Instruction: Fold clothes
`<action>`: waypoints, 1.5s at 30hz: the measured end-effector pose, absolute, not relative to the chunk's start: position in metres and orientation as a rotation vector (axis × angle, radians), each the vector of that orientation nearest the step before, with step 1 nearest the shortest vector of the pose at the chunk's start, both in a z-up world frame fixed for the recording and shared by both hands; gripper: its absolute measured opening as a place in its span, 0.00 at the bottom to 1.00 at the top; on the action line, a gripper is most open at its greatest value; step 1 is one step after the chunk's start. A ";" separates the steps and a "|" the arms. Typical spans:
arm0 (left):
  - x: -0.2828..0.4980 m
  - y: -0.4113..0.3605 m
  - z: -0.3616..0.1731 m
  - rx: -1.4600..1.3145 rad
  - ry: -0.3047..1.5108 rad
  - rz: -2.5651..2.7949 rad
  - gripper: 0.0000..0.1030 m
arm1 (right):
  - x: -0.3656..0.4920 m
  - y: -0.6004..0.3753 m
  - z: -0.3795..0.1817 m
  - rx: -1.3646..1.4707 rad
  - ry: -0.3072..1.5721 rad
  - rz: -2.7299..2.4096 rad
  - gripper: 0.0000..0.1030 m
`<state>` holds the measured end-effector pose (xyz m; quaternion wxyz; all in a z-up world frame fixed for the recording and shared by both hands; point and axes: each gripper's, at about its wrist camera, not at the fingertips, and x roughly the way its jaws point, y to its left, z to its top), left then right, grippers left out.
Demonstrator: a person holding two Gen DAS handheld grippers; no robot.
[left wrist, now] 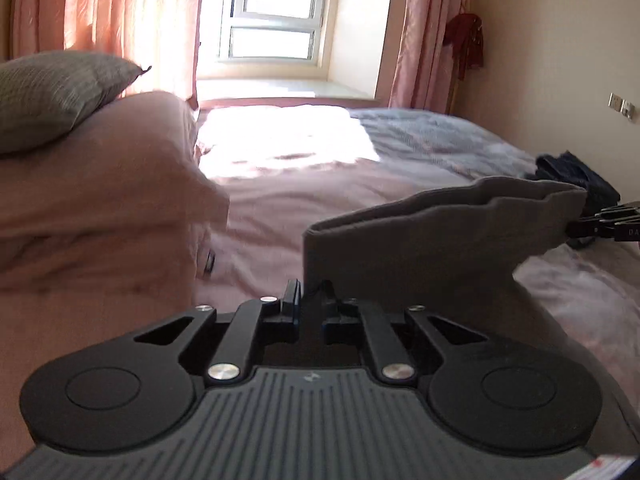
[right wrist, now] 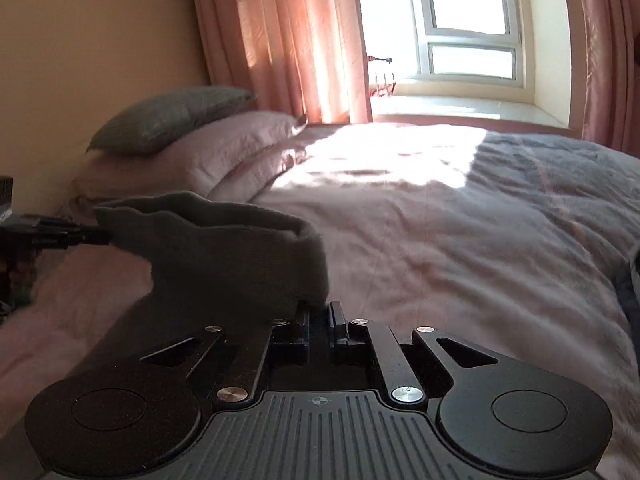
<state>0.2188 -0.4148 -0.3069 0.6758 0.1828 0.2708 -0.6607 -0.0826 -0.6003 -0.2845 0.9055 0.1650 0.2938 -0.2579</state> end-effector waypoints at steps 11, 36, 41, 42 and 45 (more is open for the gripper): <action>0.203 -0.296 -0.385 0.319 1.198 -1.229 0.27 | -0.146 -0.520 -0.364 1.107 0.751 -0.722 0.30; 0.210 -0.316 -0.386 0.237 1.216 -1.216 0.00 | -0.147 -0.561 -0.354 1.172 0.607 -0.759 0.09; 0.212 -0.291 -0.397 0.235 1.261 -1.159 0.00 | -0.152 -0.550 -0.365 1.190 0.631 -0.767 0.09; 0.211 -0.290 -0.399 0.234 1.276 -1.166 0.00 | -0.150 -0.551 -0.369 1.184 0.647 -0.779 0.09; 0.207 -0.297 -0.401 0.219 1.296 -1.176 0.03 | -0.153 -0.557 -0.381 1.239 0.636 -0.833 0.14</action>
